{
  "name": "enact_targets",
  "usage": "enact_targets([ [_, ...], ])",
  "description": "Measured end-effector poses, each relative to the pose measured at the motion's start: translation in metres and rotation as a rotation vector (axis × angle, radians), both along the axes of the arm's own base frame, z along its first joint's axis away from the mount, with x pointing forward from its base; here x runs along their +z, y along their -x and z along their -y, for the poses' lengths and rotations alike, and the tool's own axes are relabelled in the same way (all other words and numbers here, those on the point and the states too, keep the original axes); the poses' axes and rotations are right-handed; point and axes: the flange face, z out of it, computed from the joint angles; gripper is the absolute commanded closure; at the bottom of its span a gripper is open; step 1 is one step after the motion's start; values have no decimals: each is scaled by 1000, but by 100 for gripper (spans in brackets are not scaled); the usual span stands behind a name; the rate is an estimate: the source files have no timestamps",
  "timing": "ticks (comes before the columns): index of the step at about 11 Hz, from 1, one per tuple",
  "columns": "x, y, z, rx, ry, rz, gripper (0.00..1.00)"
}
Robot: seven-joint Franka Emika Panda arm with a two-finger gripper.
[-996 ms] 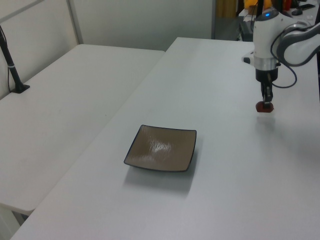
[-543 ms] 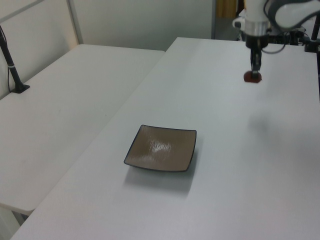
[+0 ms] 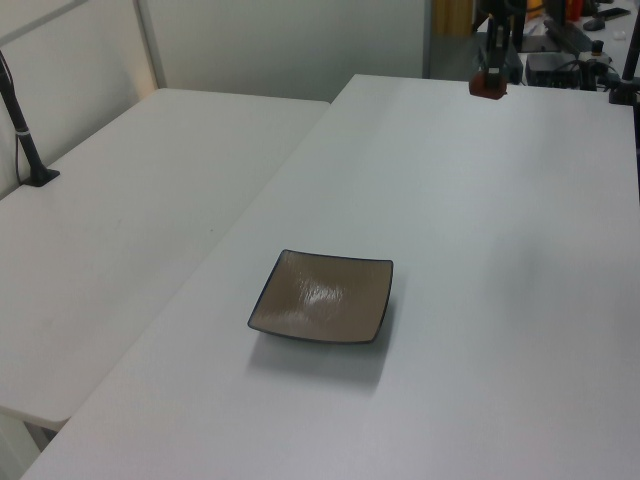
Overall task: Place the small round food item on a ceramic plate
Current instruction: 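Lift the held food item and carry it over the square plate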
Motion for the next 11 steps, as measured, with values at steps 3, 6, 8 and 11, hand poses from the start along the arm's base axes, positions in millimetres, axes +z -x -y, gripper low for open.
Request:
enact_targets([
  [3, 0, -18, -37, -28, -39, 5, 97],
  [6, -17, -43, -102, -56, -68, 1, 97],
  [8, -26, -61, -141, -77, -110, 62, 97],
  [11, -63, -81, -193, -76, -145, 122, 97],
])
